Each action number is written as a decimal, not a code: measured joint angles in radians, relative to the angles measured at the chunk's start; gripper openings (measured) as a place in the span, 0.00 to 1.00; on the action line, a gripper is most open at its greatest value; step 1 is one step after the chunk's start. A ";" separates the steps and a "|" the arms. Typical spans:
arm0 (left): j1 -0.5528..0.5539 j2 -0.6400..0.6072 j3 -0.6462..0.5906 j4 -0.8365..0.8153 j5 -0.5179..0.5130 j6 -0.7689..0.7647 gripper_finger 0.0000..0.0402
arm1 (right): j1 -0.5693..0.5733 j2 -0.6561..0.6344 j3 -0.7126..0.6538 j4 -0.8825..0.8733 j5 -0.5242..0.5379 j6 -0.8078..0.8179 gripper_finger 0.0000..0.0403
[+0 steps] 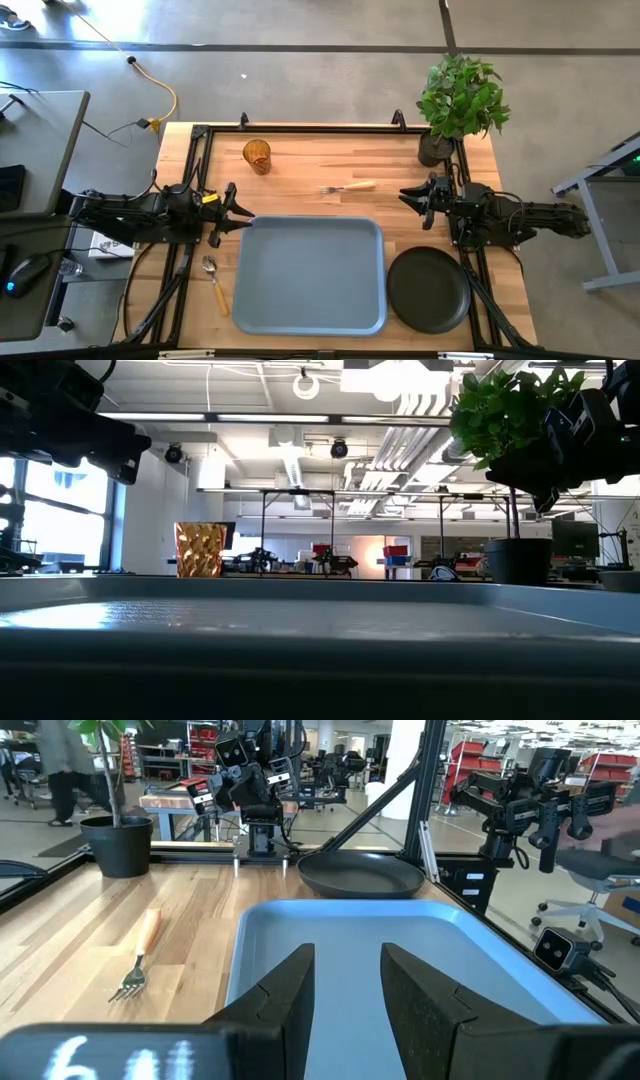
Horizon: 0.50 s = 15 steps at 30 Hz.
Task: Pick and place plate/cup/fork/spoon on tray
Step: Put the black plate on the blue serving tray
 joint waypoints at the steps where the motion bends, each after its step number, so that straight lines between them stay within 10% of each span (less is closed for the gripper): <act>1: 0.000 0.000 0.000 -0.001 -0.008 0.000 0.26 | 0.000 0.000 0.000 0.000 0.000 0.000 0.24; 15: 0.000 0.000 0.000 0.000 -0.058 -0.002 0.26 | 0.000 0.000 0.000 0.001 0.001 0.039 0.24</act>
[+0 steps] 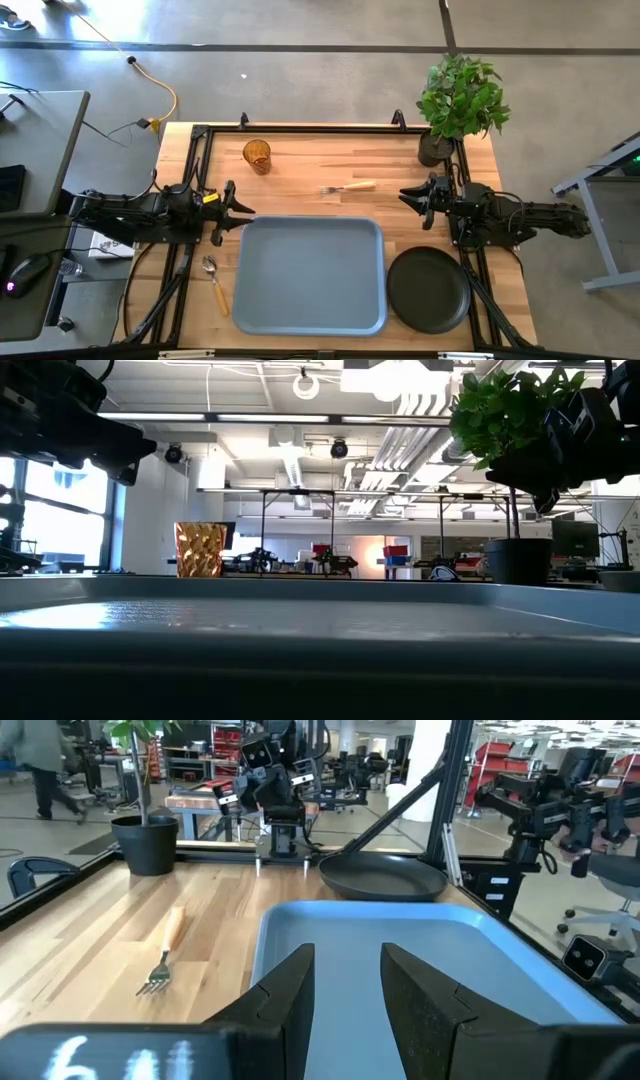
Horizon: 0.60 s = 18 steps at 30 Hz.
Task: Pick and place plate/cup/fork/spoon on tray
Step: Put the black plate on the blue serving tray
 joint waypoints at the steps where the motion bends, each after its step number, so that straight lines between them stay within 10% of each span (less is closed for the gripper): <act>1: 0.000 0.000 0.000 0.000 0.000 0.000 0.26 | 0.000 0.000 0.000 0.001 0.004 0.026 0.24; 18: 0.000 0.000 0.000 -0.007 -0.002 -0.001 0.26 | 0.000 0.000 0.054 0.343 0.016 -0.036 0.24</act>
